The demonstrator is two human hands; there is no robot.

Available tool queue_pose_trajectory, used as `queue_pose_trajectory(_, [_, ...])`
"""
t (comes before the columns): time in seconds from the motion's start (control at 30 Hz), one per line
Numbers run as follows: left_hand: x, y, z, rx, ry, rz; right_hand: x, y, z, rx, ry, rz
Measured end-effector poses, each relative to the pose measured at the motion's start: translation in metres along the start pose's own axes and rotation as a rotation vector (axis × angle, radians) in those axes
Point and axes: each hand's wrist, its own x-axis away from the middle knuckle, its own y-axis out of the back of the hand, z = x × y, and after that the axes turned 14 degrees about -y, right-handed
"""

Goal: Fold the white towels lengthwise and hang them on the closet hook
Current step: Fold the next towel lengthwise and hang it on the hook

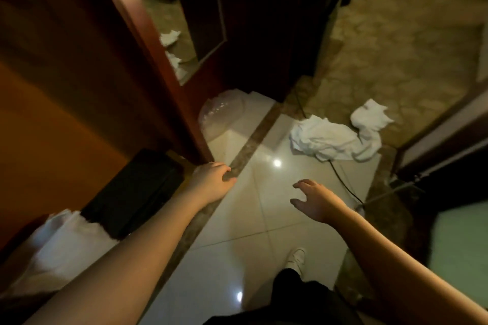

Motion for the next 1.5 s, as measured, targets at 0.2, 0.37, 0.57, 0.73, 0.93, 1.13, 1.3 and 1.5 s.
queue_pose_trajectory(0.2, [-0.132, -0.021, -0.042, -0.025, -0.094, 0.109, -0.065, 0.031, -0.096, -0.008, -0.195, 0.100])
queue_pose_trajectory(0.37, [-0.232, -0.041, -0.058, -0.080, -0.126, 0.245, -0.118, 0.059, -0.152, -0.001, -0.321, 0.175])
queue_pose_trajectory(0.57, [-0.352, -0.053, -0.064, -0.093, -0.116, 0.340, -0.202, 0.092, -0.187, 0.016, -0.385, 0.208])
queue_pose_trajectory(0.73, [-0.476, -0.061, -0.051, -0.142, -0.194, 0.407, -0.302, 0.113, -0.208, 0.016, -0.436, 0.233])
queue_pose_trajectory(0.93, [-0.621, -0.073, -0.016, -0.133, -0.217, 0.511, -0.432, 0.131, -0.231, -0.024, -0.516, 0.362])
queue_pose_trajectory(1.13, [-0.748, -0.099, 0.016, -0.080, -0.225, 0.604, -0.559, 0.125, -0.246, -0.218, -0.542, 0.444])
queue_pose_trajectory(1.3, [-0.833, -0.170, 0.035, -0.021, -0.200, 0.650, -0.656, 0.072, -0.267, -0.342, -0.518, 0.484])
queue_pose_trajectory(1.5, [-0.886, -0.296, 0.061, 0.146, -0.008, 0.669, -0.765, -0.032, -0.303, -0.399, -0.493, 0.561])
